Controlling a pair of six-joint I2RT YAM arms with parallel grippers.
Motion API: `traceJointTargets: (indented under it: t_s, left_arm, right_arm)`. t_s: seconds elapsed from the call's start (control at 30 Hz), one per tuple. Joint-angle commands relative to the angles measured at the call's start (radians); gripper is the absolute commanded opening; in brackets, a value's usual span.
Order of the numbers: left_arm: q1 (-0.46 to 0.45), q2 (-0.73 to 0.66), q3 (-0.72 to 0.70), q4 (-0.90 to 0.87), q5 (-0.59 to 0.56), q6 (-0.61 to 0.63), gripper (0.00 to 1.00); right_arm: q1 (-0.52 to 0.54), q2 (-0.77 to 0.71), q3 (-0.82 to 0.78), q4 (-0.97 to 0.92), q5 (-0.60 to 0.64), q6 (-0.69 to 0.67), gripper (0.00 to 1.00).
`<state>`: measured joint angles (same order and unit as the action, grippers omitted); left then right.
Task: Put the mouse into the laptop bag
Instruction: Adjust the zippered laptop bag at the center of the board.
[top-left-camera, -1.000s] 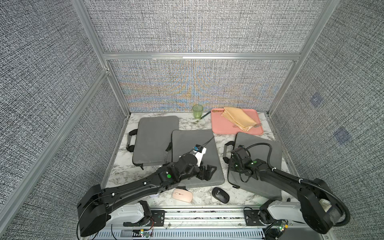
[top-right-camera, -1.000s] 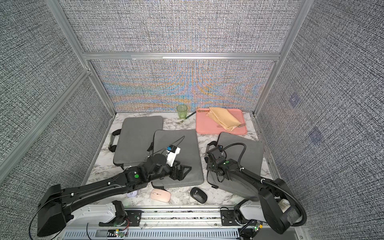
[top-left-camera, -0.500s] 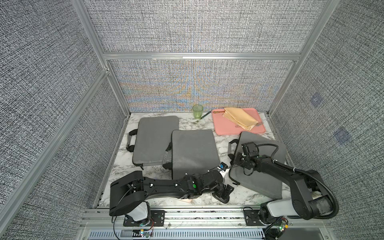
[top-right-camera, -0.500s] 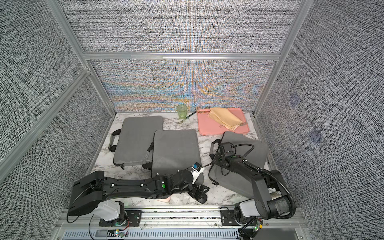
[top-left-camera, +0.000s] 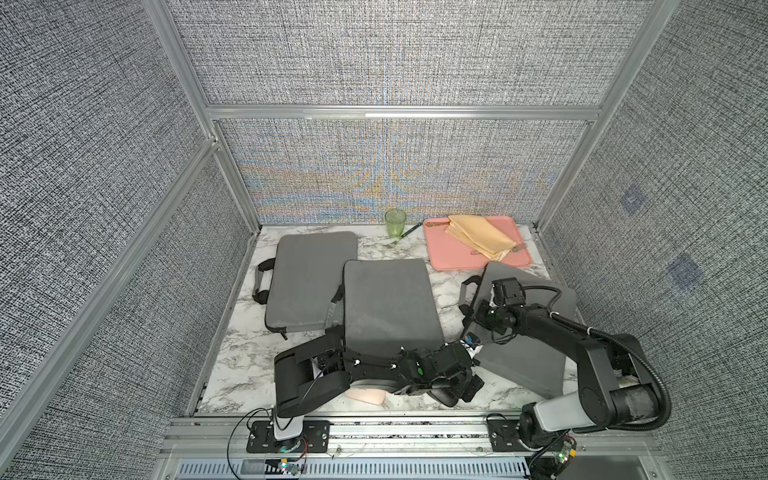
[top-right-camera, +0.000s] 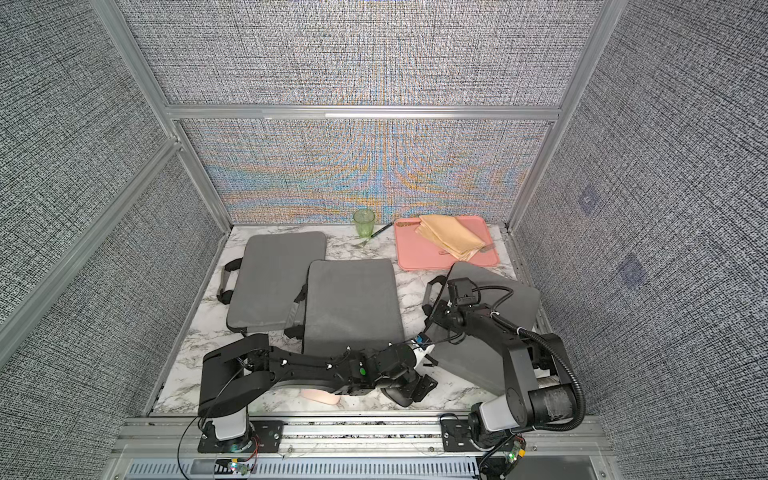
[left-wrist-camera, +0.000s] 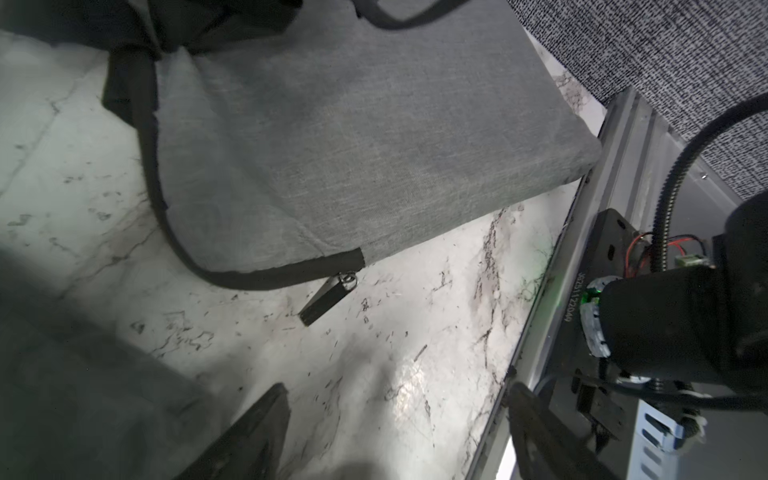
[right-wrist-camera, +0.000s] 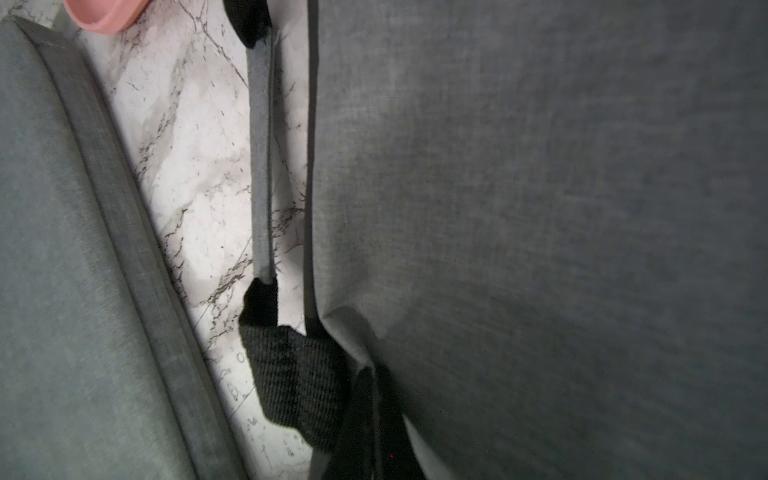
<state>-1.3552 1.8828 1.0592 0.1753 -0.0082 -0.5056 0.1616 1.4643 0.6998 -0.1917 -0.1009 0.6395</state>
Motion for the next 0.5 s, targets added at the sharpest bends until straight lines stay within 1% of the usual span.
traceJointTargets:
  t_s: [0.0,0.17,0.33,0.47]
  left_arm:
    - [-0.001,0.043,0.022,0.032,-0.017,0.066,0.83]
    - [-0.001,0.09,0.056,0.021,-0.071,0.15,0.83]
    - [-0.001,0.145,0.102,-0.024,-0.125,0.182,0.82]
    - [-0.001,0.181,0.131,-0.056,-0.209,0.177,0.75]
  right_arm:
    - [-0.008,0.011,0.016,0.008,0.109,-0.013,0.0]
    - [-0.015,0.044,0.029,0.007,0.111,-0.012,0.0]
    - [-0.017,0.063,0.035,0.017,0.101,-0.011,0.0]
    - [-0.02,0.061,0.033,0.017,0.101,-0.013,0.0]
